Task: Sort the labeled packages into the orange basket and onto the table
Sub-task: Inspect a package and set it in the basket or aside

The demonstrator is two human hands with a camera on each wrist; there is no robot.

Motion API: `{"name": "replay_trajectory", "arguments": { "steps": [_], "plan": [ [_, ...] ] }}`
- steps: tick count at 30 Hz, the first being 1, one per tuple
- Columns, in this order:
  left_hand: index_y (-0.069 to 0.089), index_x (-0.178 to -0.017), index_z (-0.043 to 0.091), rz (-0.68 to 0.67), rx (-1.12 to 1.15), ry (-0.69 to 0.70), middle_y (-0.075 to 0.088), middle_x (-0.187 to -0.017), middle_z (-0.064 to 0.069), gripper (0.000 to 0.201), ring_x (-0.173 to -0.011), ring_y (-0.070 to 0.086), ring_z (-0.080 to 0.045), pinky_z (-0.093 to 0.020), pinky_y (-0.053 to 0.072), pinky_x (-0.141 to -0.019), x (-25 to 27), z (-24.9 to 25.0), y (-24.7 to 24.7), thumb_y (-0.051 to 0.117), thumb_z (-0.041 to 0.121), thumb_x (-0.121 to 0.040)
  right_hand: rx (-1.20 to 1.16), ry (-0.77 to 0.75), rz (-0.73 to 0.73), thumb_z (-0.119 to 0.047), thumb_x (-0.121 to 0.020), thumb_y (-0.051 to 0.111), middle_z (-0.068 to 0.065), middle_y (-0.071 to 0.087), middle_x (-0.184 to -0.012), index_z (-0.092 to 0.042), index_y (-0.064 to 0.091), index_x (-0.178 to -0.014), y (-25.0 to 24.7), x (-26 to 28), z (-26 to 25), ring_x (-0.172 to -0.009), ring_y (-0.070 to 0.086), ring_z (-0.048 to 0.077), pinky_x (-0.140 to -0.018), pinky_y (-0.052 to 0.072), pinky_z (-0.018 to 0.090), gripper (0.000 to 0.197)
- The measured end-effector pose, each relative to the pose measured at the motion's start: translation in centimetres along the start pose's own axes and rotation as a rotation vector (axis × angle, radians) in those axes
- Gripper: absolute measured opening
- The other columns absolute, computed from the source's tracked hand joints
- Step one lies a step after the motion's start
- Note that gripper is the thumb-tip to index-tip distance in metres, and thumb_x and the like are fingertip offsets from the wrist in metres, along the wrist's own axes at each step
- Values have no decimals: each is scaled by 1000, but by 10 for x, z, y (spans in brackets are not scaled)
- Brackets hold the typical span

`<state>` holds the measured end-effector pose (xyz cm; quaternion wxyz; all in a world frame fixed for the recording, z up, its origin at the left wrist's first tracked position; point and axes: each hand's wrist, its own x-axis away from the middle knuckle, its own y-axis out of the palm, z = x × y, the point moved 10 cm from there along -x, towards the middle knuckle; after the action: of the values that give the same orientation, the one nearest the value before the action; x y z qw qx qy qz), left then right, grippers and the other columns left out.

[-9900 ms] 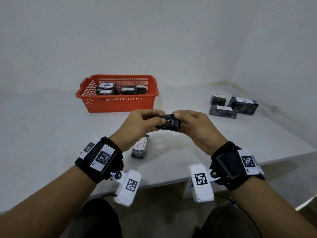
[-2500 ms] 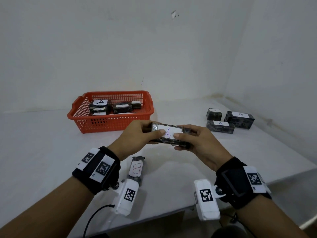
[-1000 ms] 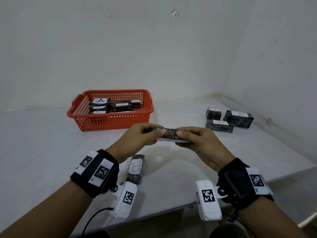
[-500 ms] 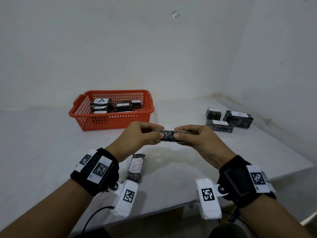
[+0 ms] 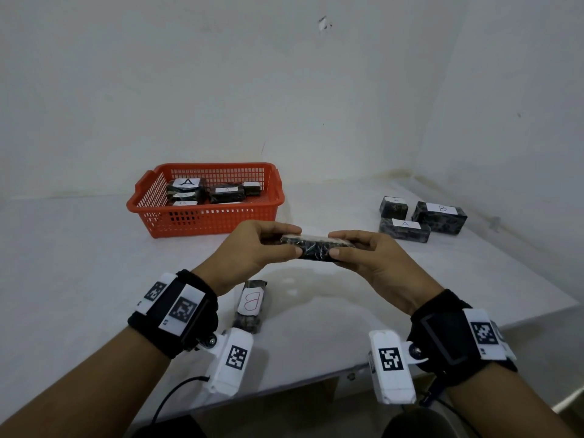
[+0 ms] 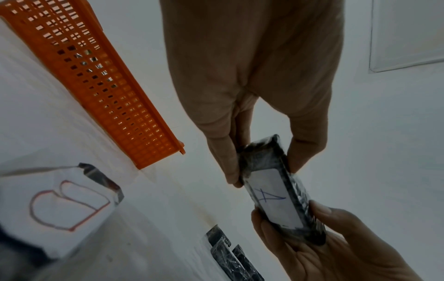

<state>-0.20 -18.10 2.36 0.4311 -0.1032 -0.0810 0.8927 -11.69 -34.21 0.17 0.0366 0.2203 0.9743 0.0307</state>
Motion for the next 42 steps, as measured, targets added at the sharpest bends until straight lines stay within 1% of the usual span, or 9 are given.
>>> {"name": "replay_trajectory", "arguments": {
  "steps": [4,7,12,16,22,28,30,33,42],
  "plan": [
    [71,-126,14,-29,8,-6,79,-112,-2,44,-106,75,-17,-29,57,-100,1,-2,4,83,9,-84,49,-20,9,-13,-66,94,20,75,-115,-8,76,-109,-3,1,0,-114,70,36,-110,51,46,47],
    [70,-126,11,7,-32,40,79,-115,0,50,-109,74,-11,-24,58,-96,0,4,1,84,-3,-80,-88,30,-4,-2,-76,83,25,69,-124,1,66,-122,4,2,2,-105,72,39,-91,61,40,49],
    [67,-129,12,-38,-27,50,76,-122,0,55,-115,71,-14,-29,58,-98,-1,4,7,82,-7,-79,-107,86,2,-4,-92,71,22,73,-103,11,67,-112,9,2,5,-87,75,30,-73,63,34,26],
    [71,-125,15,18,-11,16,79,-111,-4,32,-108,75,-26,-40,59,-99,0,1,3,75,17,-93,-64,29,44,4,-88,73,19,75,-99,7,70,-109,5,2,1,-85,75,26,-72,63,35,22],
    [78,-112,15,93,-44,36,77,-103,-23,23,-102,69,-51,-58,52,-100,0,0,1,78,8,-90,-34,24,71,-8,-88,77,13,75,-90,0,75,-95,8,2,3,-87,73,26,-78,63,41,11],
    [75,-116,12,70,11,18,77,-109,-19,22,-109,68,-44,-51,54,-100,2,-3,4,72,9,-95,-14,-23,65,-9,-87,78,14,76,-88,-2,76,-91,9,2,-1,-85,74,27,-80,63,40,9],
    [76,-115,15,80,1,25,79,-106,-16,21,-108,67,-48,-54,54,-99,1,-3,2,73,13,-95,-41,-3,9,-8,-79,82,19,77,-100,0,74,-101,12,3,2,-91,75,28,-83,62,38,24],
    [76,-116,13,86,22,13,79,-106,-14,21,-103,74,-35,-39,58,-94,0,-5,1,71,10,-95,-36,-4,-13,-2,-71,84,22,76,-110,0,72,-107,11,4,6,-97,75,30,-84,61,36,37],
    [76,-115,4,81,111,17,78,-111,-14,20,-110,73,-35,-46,57,-102,-4,-5,2,64,5,-98,-111,-46,-22,2,-98,59,17,75,-105,6,69,-113,6,7,1,-94,71,23,-81,62,31,19]
  ]
}}
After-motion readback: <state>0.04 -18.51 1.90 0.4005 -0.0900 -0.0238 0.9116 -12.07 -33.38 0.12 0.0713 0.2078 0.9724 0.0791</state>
